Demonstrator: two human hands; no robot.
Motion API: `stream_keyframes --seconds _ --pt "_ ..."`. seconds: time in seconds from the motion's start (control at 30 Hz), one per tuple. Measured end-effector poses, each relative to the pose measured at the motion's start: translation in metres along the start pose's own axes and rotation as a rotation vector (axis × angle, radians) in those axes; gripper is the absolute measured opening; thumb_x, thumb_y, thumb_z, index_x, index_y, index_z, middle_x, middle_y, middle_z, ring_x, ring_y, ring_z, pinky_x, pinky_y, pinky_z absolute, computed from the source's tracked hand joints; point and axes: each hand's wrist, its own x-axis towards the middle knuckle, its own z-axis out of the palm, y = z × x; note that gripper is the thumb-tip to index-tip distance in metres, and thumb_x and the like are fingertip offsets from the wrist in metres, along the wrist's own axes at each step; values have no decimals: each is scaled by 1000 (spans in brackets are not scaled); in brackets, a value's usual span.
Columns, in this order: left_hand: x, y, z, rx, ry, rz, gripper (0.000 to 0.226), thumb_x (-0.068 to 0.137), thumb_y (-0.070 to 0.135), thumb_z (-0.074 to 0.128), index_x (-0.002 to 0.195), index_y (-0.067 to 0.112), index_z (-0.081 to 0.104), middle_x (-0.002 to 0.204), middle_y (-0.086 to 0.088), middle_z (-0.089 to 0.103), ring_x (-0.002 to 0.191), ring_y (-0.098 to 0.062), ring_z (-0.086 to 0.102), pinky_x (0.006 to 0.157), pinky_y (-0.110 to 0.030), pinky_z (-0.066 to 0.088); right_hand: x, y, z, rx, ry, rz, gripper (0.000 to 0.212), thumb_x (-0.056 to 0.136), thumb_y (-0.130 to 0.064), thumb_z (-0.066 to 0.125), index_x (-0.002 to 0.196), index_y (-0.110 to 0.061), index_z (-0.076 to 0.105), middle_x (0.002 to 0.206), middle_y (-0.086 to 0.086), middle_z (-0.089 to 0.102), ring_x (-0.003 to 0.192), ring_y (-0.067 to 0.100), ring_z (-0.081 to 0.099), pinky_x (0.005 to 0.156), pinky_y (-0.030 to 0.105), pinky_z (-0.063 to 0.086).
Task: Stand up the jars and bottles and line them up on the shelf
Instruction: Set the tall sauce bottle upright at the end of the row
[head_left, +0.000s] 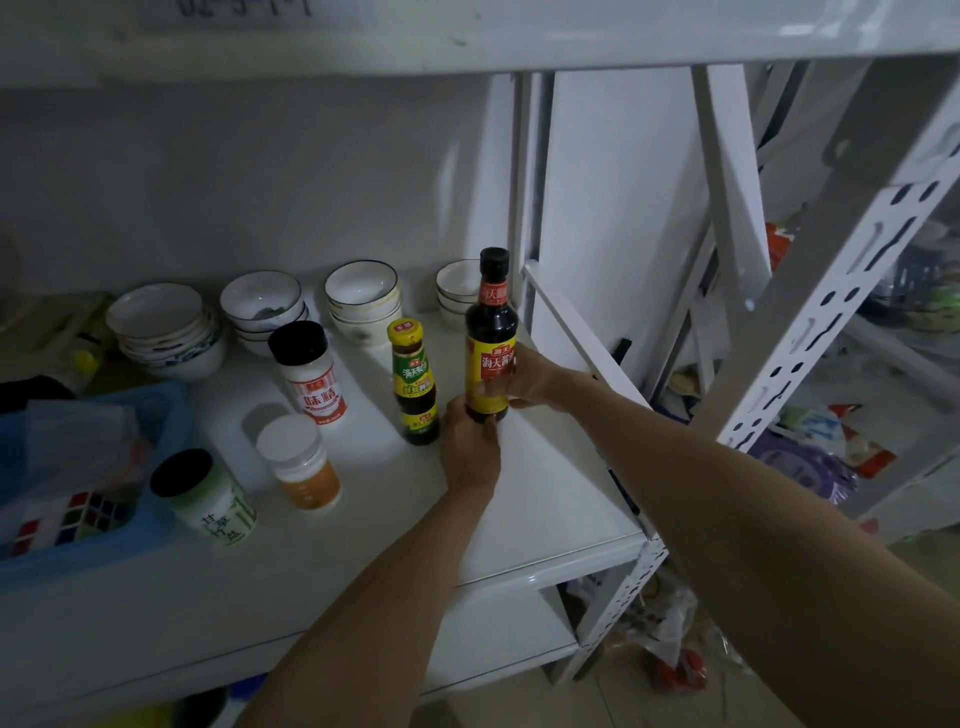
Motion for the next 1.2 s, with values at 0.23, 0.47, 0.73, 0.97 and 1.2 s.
stream_keyframes --seconds 0.23,0.47,0.73,0.97,1.2 --pt "-22 -30 -50 122 -70 123 21 93 17 49 97 5 66 96 -15 72 92 -31 66 74 -32 47 -21 7 18 -111 67 279 28 84 -15 73 104 -3 58 77 9 64 76 22 64 86 37 59" --pt "-65 -67 -125 104 -14 122 15 89 17 54 83 10 65 73 -2 63 69 -16 55 62 -22 34 -43 -23 97 -192 -237 139 36 87 -12 69 115 9 61 88 20 64 62 21 61 68 31 57" --pt "-65 -127 -207 -169 476 -405 25 84 20 65 97 3 53 102 -19 64 96 -36 65 80 -41 55 -30 -48 186 -198 -175 -56 93 77 -31 79 150 -16 24 145 17 45 113 30 59 93 40 51" --pt "-40 -130 -224 -69 391 -439 49 78 16 70 123 4 54 119 -19 61 96 -30 65 71 -26 51 -24 -61 222 -224 72 -83 73 71 -37 78 129 -8 46 122 14 61 114 32 60 93 37 48" --pt "-24 -132 -224 -110 394 -433 31 79 14 70 106 5 59 108 -16 70 96 -33 69 83 -41 57 -21 -67 232 -152 95 -100 73 76 -33 77 135 -9 42 130 15 58 121 33 56 103 42 46"
